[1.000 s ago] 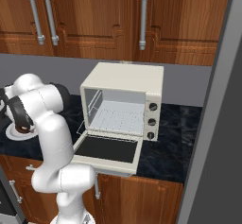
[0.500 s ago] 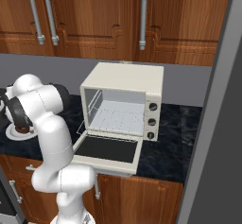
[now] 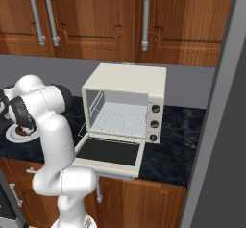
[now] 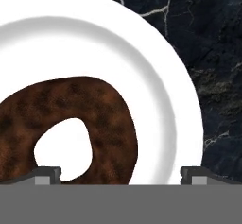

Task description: Pick up the bagel from the plate, place it on the toaster oven rack, close the door, and set the timer.

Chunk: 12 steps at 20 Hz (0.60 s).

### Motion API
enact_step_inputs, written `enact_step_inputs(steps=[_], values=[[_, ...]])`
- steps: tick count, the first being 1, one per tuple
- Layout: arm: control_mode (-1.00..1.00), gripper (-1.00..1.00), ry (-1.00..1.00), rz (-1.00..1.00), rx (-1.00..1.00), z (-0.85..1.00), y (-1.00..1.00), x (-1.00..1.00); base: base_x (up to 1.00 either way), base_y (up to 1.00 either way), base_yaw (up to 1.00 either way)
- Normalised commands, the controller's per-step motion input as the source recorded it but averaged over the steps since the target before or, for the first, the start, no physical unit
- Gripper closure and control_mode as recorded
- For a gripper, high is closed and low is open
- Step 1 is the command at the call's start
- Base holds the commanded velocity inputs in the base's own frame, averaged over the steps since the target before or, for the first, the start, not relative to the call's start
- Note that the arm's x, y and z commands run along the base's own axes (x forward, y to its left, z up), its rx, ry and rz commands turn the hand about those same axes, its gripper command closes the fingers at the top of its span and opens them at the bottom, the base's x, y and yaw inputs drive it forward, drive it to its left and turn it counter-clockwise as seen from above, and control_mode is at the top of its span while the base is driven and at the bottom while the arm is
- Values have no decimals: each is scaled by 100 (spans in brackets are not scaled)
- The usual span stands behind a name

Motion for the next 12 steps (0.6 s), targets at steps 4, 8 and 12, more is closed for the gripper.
enact_step_inputs(steps=[4,8,12], values=[[-100,-100,0,0,0,-3,0,0,0,0,0],[-100,100,0,0,0,-10,0,0,0,0,0],[-100,100,0,0,0,-11,-2,0,0,0,0]])
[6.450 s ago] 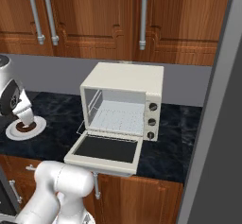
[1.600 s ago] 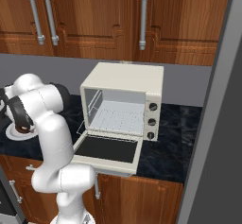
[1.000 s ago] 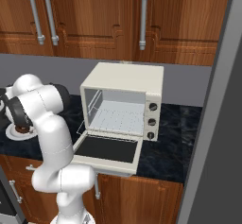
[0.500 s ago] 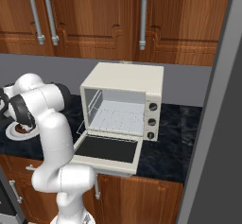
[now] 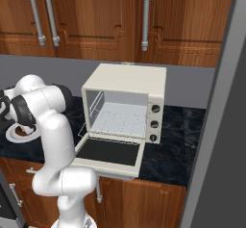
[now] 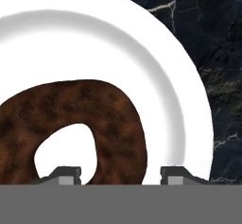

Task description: Pick up the bagel from the plate, place it on the toaster oven rack, close the door, and set the timer.

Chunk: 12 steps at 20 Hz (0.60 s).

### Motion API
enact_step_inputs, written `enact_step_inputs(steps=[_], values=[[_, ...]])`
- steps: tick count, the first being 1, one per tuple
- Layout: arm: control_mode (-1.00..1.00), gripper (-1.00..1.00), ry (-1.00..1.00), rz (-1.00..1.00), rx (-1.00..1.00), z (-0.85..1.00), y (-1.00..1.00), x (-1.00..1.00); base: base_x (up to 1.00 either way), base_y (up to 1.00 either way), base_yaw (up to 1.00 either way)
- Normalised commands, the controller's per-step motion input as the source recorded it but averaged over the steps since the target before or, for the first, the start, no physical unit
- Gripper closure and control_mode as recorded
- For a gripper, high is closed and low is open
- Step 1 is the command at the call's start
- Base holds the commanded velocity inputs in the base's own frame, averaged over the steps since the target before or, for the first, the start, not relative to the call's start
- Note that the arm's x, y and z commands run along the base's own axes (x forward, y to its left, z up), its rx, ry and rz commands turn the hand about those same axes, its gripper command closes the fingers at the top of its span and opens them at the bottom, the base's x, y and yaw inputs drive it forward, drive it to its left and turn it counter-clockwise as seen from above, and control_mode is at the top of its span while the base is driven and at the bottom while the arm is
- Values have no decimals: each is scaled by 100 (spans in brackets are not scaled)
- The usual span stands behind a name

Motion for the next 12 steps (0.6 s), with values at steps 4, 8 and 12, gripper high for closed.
enact_step_inputs(steps=[4,8,12], values=[[-100,100,0,0,0,-14,-15,0,0,0,0],[-100,100,0,0,0,-25,-22,0,0,0,0],[-100,100,0,0,0,-12,-22,-8,0,0,0]])
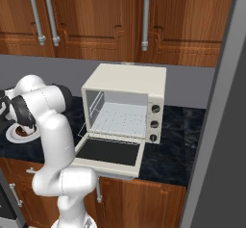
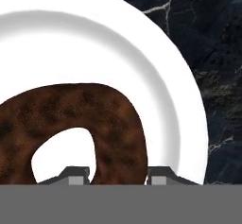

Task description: Pick up the bagel from the plate, place it on the toaster oven rack, close the door, and set the timer.

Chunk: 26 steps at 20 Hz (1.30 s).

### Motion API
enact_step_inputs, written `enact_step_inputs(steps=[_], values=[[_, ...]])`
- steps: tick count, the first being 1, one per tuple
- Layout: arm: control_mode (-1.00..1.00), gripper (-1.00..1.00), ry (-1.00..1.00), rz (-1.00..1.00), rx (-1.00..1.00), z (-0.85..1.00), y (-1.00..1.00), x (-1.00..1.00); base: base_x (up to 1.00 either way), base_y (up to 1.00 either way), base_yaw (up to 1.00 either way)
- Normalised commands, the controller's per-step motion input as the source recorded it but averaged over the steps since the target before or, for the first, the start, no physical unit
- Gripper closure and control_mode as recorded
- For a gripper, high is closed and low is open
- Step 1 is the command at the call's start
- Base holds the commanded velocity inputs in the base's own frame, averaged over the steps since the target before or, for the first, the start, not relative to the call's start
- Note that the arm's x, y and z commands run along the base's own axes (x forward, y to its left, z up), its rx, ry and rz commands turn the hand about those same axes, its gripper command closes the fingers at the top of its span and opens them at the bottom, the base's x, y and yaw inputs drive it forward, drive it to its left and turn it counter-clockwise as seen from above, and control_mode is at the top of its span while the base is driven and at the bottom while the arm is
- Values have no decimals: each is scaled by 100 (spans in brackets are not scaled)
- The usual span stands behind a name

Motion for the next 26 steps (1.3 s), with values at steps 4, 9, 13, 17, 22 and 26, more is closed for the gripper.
enact_step_inputs(steps=[4,9,13,17,22,26], values=[[-100,100,0,0,0,-52,-31,-6,0,0,0],[-100,100,0,-1,0,-99,-30,-1,0,0,0],[-100,100,-5,0,2,-55,-30,-27,0,0,0],[-100,100,-22,-1,9,78,-39,-73,0,0,0],[-100,100,-20,-3,9,100,-40,-52,0,0,0],[-100,100,-2,-3,6,69,-68,-40,0,0,0]])
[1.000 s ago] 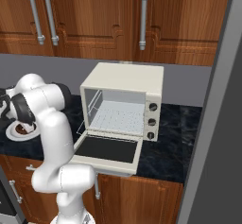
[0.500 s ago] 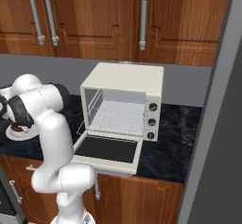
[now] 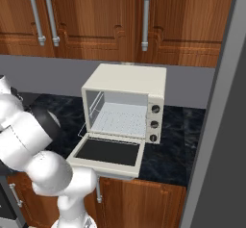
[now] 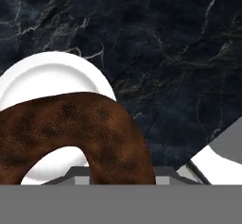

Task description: Pick up the bagel from the plate, place it on the toaster oven rack, close the door, and set the timer.

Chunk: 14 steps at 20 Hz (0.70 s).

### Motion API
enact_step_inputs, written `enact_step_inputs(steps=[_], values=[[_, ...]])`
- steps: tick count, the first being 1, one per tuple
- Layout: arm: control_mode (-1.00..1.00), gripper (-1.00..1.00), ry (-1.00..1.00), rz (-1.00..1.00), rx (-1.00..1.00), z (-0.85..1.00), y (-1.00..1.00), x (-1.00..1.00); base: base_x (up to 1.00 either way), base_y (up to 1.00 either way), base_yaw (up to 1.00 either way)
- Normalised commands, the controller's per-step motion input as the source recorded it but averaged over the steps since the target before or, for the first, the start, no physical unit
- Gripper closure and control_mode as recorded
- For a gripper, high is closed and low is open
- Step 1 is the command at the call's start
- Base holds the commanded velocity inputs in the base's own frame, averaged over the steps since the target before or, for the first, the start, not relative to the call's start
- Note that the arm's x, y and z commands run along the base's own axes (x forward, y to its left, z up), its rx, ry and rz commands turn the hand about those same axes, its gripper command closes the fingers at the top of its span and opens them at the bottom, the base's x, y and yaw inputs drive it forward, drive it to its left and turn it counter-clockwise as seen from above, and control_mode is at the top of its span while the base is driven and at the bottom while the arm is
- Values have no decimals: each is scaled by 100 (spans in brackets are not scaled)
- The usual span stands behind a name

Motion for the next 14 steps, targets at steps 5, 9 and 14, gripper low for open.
enact_step_inputs(steps=[5,9,14], values=[[-100,100,3,-1,8,51,-86,-46,0,0,0],[-100,100,0,0,8,72,-89,-47,0,0,0],[-100,100,0,0,4,67,-94,-23,0,0,0]])
